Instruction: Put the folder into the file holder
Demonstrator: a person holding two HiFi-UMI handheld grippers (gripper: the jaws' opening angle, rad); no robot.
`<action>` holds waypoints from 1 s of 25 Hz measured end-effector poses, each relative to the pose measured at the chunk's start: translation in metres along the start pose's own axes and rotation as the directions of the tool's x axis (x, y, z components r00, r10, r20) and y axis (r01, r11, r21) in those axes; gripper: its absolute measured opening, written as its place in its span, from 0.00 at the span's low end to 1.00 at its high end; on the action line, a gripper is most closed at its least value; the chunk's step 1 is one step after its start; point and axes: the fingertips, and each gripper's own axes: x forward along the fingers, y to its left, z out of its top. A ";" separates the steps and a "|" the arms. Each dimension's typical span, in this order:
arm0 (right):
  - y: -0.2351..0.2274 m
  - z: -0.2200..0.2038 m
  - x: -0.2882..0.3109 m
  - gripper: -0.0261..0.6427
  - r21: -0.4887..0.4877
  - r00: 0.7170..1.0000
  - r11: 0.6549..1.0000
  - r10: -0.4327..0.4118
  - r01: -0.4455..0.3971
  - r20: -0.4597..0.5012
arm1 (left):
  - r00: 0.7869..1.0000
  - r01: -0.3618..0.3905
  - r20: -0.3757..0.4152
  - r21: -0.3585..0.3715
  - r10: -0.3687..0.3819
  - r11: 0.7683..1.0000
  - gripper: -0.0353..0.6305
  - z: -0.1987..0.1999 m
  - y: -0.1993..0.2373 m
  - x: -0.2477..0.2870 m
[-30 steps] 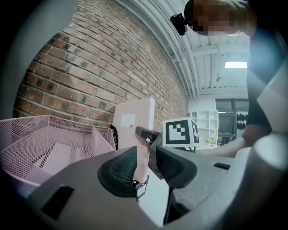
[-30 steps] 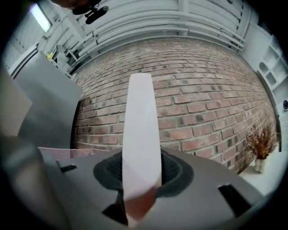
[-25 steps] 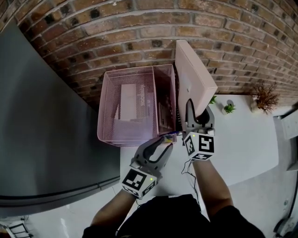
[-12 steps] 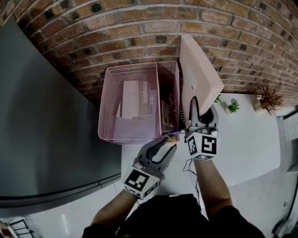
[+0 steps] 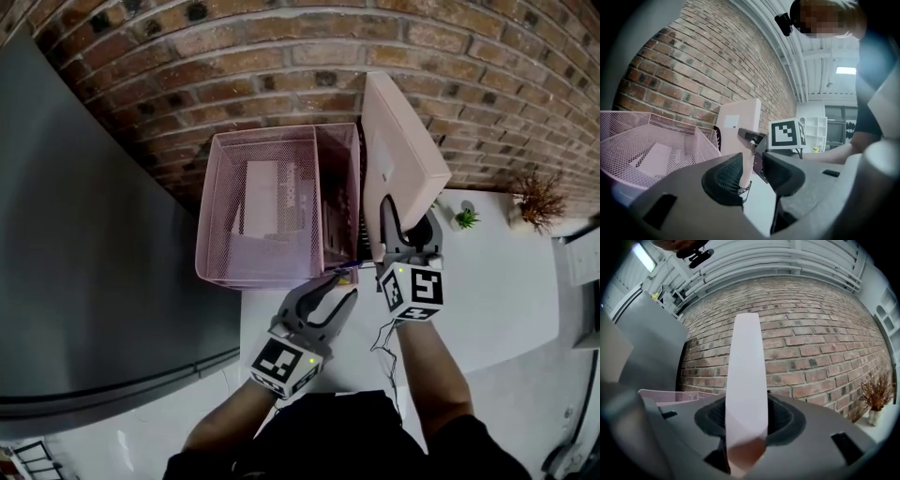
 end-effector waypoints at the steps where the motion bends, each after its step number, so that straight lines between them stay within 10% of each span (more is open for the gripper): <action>1: 0.000 0.000 0.001 0.33 -0.004 1.000 1.000 0.008 -0.008 -0.016 | 1.000 0.001 0.019 -0.007 0.000 1.000 0.25 0.002 -0.001 0.001; 12: -0.004 -0.001 0.010 0.29 0.027 0.992 0.999 0.032 -0.029 -0.125 | 0.999 0.002 0.039 -0.001 -0.002 1.000 0.25 0.007 -0.004 0.003; 25: -0.014 0.011 0.006 0.24 0.071 0.997 0.997 -0.043 0.038 0.069 | 0.999 -0.009 0.032 -0.010 0.009 1.000 0.25 -0.001 0.001 -0.003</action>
